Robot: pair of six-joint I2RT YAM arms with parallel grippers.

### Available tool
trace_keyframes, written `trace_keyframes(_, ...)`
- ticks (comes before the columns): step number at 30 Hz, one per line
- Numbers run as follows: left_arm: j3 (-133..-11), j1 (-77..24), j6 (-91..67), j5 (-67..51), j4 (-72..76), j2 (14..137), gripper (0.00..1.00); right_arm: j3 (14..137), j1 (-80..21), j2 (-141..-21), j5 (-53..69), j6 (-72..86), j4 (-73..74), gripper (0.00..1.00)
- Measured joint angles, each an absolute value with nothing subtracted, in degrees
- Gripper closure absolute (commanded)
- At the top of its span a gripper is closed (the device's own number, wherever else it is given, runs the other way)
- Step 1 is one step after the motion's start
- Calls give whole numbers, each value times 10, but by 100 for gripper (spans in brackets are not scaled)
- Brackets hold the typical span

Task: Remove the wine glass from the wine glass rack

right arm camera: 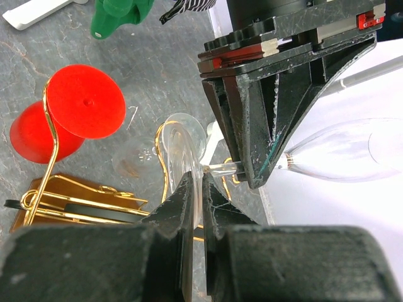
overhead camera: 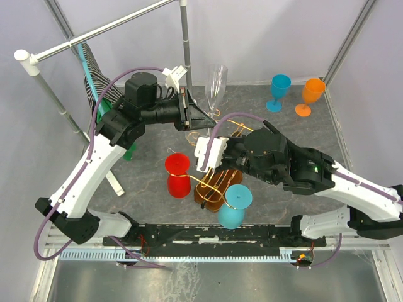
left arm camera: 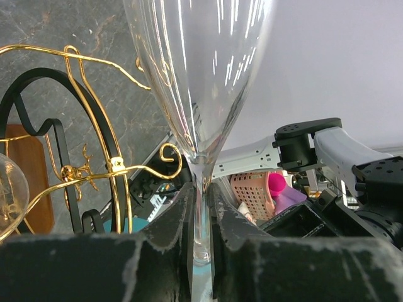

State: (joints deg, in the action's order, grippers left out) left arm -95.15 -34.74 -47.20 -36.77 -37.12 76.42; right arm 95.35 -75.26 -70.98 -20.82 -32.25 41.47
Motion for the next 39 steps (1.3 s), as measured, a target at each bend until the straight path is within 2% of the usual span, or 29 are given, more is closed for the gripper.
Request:
trace_keyframes(5, -944, -347, -472, -368, -363, 762, 97, 948, -753, -709, -210, -322, 410, 99)
trace_keyframes(6, -942, -348, -472, -368, -362, 761, 97, 947, -753, -709, -210, -320, 409, 92)
trace_keyframes(9, -939, -348, -472, -366, -360, 760, 97, 942, -753, -707, -210, -317, 404, 62)
trace_keyframes(12, -939, -351, -472, -367, -359, 758, 97, 939, -753, -705, -211, -308, 395, 49)
trace_keyframes(21, -942, -355, -451, -350, -381, 755, 97, 946, -753, -651, -228, -236, 411, 37)
trace_keyframes(24, -945, -355, -438, -336, -395, 755, 97, 979, -753, -630, -246, -183, 427, 24)
trace_keyframes(27, -948, -355, -425, -329, -403, 755, 97, 1072, -753, -646, -290, -111, 463, 20)
trace_keyframes(30, -950, -359, -408, -321, -402, 755, 97, 1234, -745, -713, -339, -20, 525, 12)
trace_keyframes(34, -951, -366, -384, -313, -402, 754, 97, 1390, -673, -797, -330, 101, 578, 8)
trace_keyframes(39, -951, -373, -359, -299, -402, 750, 97, 1388, -499, -840, -179, 234, 625, 6)
